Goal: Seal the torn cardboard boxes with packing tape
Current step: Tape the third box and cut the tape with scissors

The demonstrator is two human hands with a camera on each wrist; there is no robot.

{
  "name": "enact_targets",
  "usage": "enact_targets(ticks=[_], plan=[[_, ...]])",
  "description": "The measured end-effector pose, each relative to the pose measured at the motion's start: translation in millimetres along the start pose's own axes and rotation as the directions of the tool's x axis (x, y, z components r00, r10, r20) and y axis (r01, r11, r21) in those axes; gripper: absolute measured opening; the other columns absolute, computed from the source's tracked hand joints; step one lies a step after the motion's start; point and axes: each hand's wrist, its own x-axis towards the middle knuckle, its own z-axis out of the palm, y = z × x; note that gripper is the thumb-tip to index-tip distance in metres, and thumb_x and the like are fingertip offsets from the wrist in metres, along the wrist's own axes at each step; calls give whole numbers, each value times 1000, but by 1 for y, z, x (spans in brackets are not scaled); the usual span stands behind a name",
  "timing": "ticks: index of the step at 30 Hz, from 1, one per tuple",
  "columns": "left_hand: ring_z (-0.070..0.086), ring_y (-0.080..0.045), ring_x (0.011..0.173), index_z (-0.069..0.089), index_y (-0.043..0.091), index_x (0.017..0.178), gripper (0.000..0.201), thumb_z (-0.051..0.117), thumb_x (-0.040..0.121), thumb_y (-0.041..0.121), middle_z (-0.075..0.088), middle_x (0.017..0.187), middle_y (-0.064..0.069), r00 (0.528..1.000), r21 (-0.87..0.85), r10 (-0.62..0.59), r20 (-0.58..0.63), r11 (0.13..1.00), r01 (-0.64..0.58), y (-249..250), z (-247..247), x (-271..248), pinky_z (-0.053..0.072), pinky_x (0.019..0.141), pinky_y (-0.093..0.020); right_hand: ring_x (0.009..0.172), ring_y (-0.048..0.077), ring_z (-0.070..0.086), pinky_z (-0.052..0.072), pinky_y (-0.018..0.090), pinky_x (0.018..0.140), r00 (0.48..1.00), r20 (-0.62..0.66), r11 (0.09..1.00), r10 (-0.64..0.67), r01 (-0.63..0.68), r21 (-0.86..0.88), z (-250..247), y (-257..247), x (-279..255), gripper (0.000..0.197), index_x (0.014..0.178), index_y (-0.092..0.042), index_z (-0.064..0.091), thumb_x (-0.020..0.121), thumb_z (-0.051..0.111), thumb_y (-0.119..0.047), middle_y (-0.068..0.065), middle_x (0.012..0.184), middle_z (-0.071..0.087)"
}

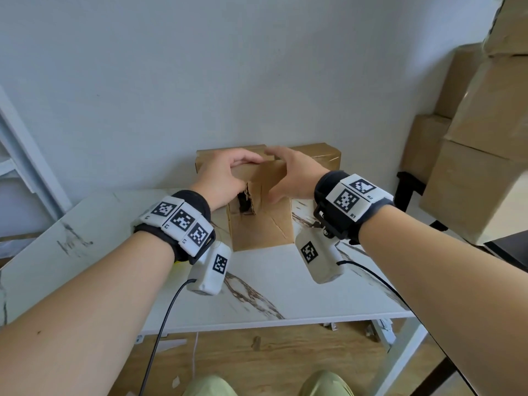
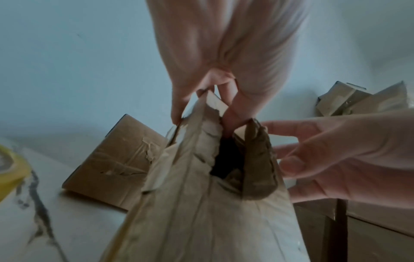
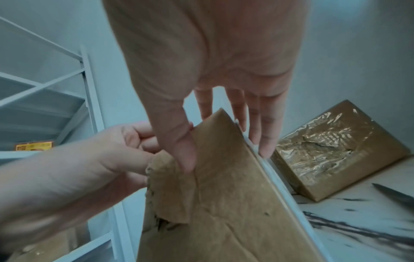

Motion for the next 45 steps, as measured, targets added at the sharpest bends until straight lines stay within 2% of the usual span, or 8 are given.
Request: enact_targets(ticks=[9, 14, 17, 21, 27, 33, 39, 45], plan=[[55, -7, 96, 66, 22, 116, 34, 53, 89, 6, 63, 106, 4, 994, -17, -97, 54, 995, 98, -3, -17, 4, 40, 72, -5, 97, 14, 51, 44, 25, 75, 1000, 4, 1000, 22, -22, -15, 5, -1, 11, 73, 135, -24, 45, 71, 80, -27, -4, 119, 54], [50, -1, 109, 63, 21, 123, 33, 60, 91, 22, 59, 119, 9, 992, -31, -72, 108, 997, 76, -6, -22, 1, 37, 92, -14, 93, 14, 53, 49, 28, 79, 997, -63, 997, 47, -50, -53, 16, -4, 15, 72, 124, -25, 44, 65, 82, -37, -5, 107, 56], [56, -5, 104, 59, 24, 128, 54, 74, 78, 11, 57, 126, 8, 988, 43, -68, 140, 997, 63, -10, -24, 0, 35, 90, -13, 90, 15, 56, 51, 29, 76, 995, -60, 996, 76, -78, -41, 17, -5, 17, 71, 120, -27, 44, 61, 83, -39, -6, 101, 56], [55, -14, 94, 58, 27, 127, 63, 75, 73, 0, 57, 128, 7, 987, 82, -76, 141, 995, 65, -15, -25, 3, 39, 66, 4, 88, 15, 54, 49, 29, 74, 993, -74, 995, 91, -93, -25, 19, -5, 17, 73, 120, -26, 42, 61, 83, -40, -6, 99, 55], [53, -9, 97, 56, 24, 130, 62, 76, 73, 9, 57, 117, 8, 991, 163, -117, 66, 981, 105, -13, -21, 7, 38, 73, -13, 113, 24, 53, 43, 29, 82, 976, -183, 993, 121, -118, 26, 34, 10, 15, 96, 143, -26, 23, 67, 80, -42, 3, 130, 52], [63, -15, 91, 66, 22, 111, 46, 80, 67, 17, 67, 101, 5, 972, 217, -235, -12, 948, 232, -9, -23, 10, 53, 81, -30, 129, 22, 43, 36, 29, 97, 992, -74, 995, 98, -97, 18, 36, 15, 18, 90, 148, -26, 19, 78, 73, -37, 1, 145, 41], [61, -17, 103, 64, 11, 113, 38, 75, 78, 18, 62, 113, -4, 810, 42, -513, 284, 851, 524, -36, -9, -2, 56, 82, -29, 120, 19, 50, 39, 24, 88, 992, 119, 988, 41, -23, -150, 37, 9, 17, 67, 140, -31, 40, 80, 71, -35, 2, 138, 49], [58, -24, 114, 51, 10, 132, 62, 76, 77, 24, 56, 129, -9, 757, 67, -552, 350, 821, 567, -44, -11, 7, 59, 79, -35, 120, 16, 48, 35, 22, 86, 981, 187, 983, 51, -17, -181, 36, 10, 15, 61, 133, -33, 50, 78, 70, -47, -4, 136, 50]])
